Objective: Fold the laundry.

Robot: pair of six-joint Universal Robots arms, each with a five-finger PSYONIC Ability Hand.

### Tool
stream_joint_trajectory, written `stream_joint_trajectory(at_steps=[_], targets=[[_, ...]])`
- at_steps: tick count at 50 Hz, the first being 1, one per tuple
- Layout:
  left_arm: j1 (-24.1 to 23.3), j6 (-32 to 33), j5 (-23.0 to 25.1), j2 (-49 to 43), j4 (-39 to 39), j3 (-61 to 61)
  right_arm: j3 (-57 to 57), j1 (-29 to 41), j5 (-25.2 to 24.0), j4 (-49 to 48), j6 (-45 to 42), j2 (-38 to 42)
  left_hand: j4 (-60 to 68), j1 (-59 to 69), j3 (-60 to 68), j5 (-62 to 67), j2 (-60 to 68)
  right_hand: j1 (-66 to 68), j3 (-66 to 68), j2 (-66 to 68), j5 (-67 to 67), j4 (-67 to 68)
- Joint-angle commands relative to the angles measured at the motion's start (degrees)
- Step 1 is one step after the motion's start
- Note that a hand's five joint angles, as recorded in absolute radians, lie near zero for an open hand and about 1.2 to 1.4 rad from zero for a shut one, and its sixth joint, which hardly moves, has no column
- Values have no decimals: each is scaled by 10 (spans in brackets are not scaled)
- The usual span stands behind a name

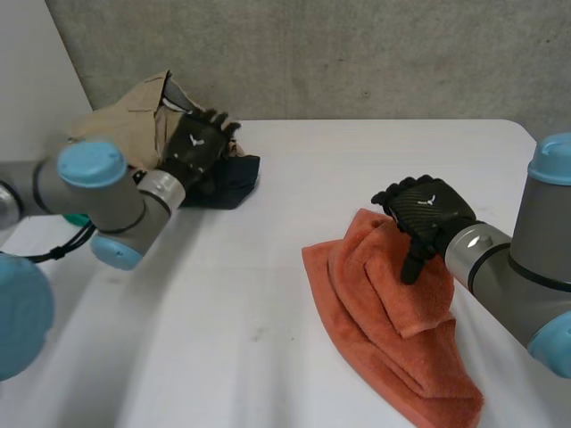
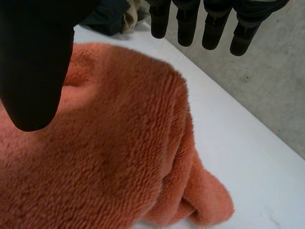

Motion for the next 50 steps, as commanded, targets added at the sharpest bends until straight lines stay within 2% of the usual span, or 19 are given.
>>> stream_joint_trajectory(at_steps=[1, 4, 5, 6, 9, 12, 13, 17, 24, 27, 31, 32, 34, 35, 36, 40, 44, 50], targets=[[11, 55, 18, -100, 1, 85, 10, -7, 0, -1, 3, 2, 22, 29, 16, 12, 19, -30, -19, -19, -28, -19], [19, 54, 17, -124, 1, 115, 14, -8, 0, -1, 3, 5, 331, 337, 324, 320, 328, -30, -19, -19, -28, -19], [22, 54, 12, -127, 1, 122, 14, -8, 0, -1, 3, 6, 475, 482, 469, 464, 472, -30, -19, -19, -28, -19], [30, 53, 6, -130, 2, 129, 14, -8, 0, -1, 2, 6, 679, 686, 673, 669, 676, -30, -19, -19, -28, -19], [42, 57, -20, -130, 9, 132, 14, -9, 3, 0, 2, 10, 682, 688, 675, 671, 679, -30, -19, -19, -28, -19], [55, 62, -97, -127, 41, 134, 14, -8, 7, 0, 2, 10, 682, 688, 675, 671, 679, -30, -19, -19, -28, -19], [68, 68, -138, -126, 60, 133, 13, -8, 7, 0, 2, 10, 682, 688, 675, 671, 679, -30, -19, -19, -28, -19], [99, 103, -187, -113, 75, 125, 13, -6, 7, 0, 1, 10, 682, 688, 675, 671, 679, -30, -19, -19, -28, -19], [119, 176, -191, -75, 74, 53, 9, -8, 8, 0, 0, 10, 682, 688, 675, 671, 679, -30, -19, -19, -28, -19], [111, 174, -191, -58, 73, 14, 7, -11, 8, 0, 1, 9, 682, 688, 675, 671, 679, -30, -19, -19, -28, -19], [96, 141, -191, -7, 72, -37, 7, -14, 5, 0, 1, 4, 682, 688, 675, 671, 679, -30, -19, -19, -28, -19], [88, 124, -191, 17, 72, -58, 6, -14, 5, 0, 2, 1, 620, 627, 614, 610, 617, -30, -19, -19, -28, -19], [80, 106, -191, 43, 71, -78, 5, -14, 0, 0, 3, -8, 389, 395, 382, 378, 386, -30, -19, -19, -28, -19], [73, 88, -192, 72, 71, -97, 5, -15, -1, 0, 2, -14, 94, 101, 88, 84, 91, -30, -19, -19, -28, -19], [69, 81, -193, 86, 70, -107, 5, -15, 0, 1, 2, -19, -9, -2, -15, -19, -12, -30, -19, -19, -28, -19], [43, 41, -194, 166, 58, -163, 3, -22, 2, 5, 1, -43, 4, 10, -2, -7, 1, -30, -19, -19, -28, -19], [12, 5, -194, 242, 26, -221, 2, -59, -4, 24, -4, -68, 7, 14, 1, -3, 4, -30, -19, -19, -28, -19], [-74, -56, -193, 330, -47, -292, -24, -108, -19, 93, -45, -83, 6, 12, -1, -5, 3, -30, -19, -19, -28, -19]])
